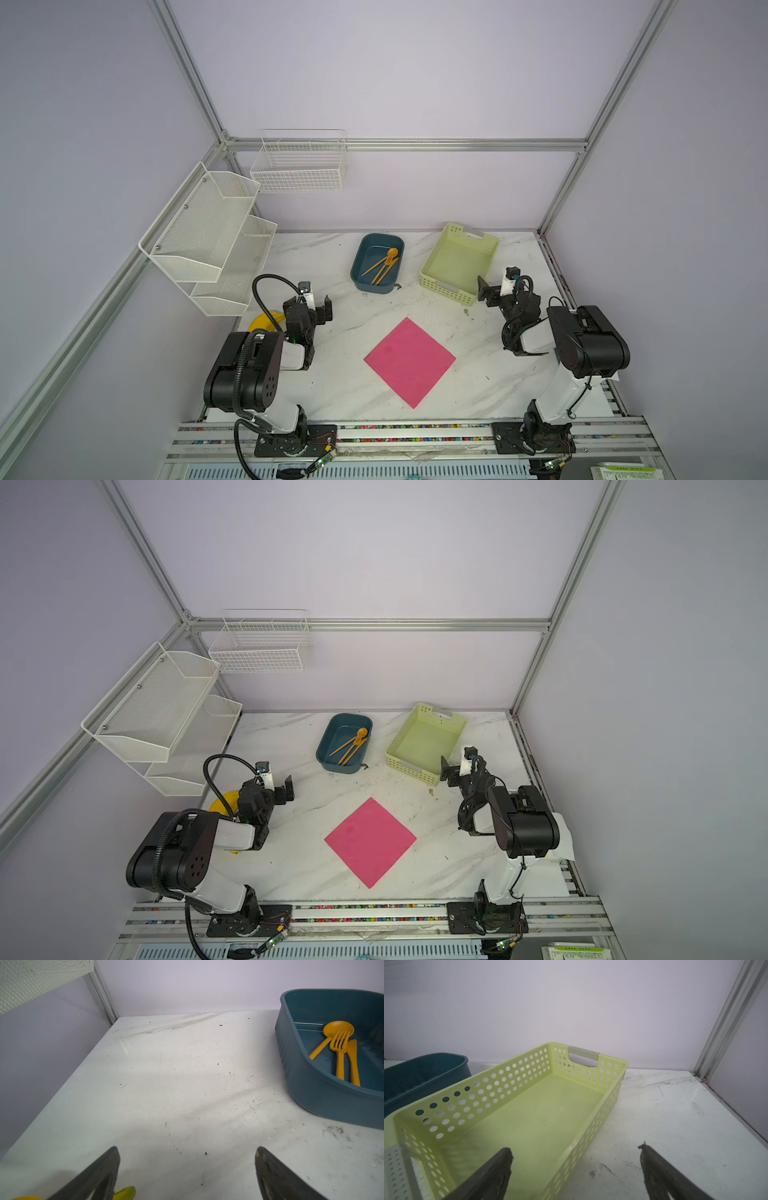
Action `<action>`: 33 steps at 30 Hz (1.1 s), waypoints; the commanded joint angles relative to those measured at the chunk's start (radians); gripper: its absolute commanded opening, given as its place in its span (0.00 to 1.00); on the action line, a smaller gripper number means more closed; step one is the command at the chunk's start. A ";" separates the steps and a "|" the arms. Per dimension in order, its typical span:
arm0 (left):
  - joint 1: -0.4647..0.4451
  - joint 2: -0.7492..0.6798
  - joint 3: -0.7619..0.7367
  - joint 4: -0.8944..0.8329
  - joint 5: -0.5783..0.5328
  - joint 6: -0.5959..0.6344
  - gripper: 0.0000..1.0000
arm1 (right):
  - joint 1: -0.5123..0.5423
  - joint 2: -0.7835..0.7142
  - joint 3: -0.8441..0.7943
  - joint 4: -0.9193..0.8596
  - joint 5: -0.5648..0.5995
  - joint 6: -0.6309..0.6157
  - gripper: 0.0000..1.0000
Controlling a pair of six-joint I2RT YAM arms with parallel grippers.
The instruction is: Place the utensils on the paper napkin and roll it up
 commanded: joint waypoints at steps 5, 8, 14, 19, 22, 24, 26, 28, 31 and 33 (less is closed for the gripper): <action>0.005 -0.006 0.038 0.038 0.002 0.004 1.00 | -0.007 0.002 -0.007 0.050 -0.016 -0.020 0.97; 0.006 -0.005 0.038 0.039 0.002 0.004 1.00 | -0.007 0.002 -0.007 0.049 -0.016 -0.020 0.97; 0.006 -0.005 0.038 0.039 0.003 0.005 1.00 | -0.007 0.003 -0.006 0.047 -0.017 -0.018 0.97; 0.011 -0.006 0.040 0.035 0.011 0.003 1.00 | -0.007 0.002 -0.007 0.049 -0.017 -0.019 0.97; 0.010 -0.006 0.040 0.035 0.011 0.004 1.00 | -0.007 0.000 -0.007 0.049 -0.017 -0.020 0.97; 0.010 -0.006 0.039 0.035 0.011 0.003 1.00 | -0.007 0.000 -0.007 0.049 -0.016 -0.020 0.97; 0.010 -0.005 0.040 0.035 0.012 0.004 1.00 | -0.007 0.000 -0.007 0.051 -0.017 -0.021 0.97; 0.010 -0.006 0.040 0.036 0.011 0.004 1.00 | -0.007 -0.002 -0.010 0.053 -0.015 -0.023 0.97; 0.010 -0.006 0.040 0.035 0.011 0.003 1.00 | -0.007 -0.002 -0.009 0.053 -0.015 -0.024 0.97; 0.010 -0.003 0.042 0.035 -0.006 -0.002 1.00 | -0.007 -0.002 -0.010 0.053 -0.015 -0.023 0.97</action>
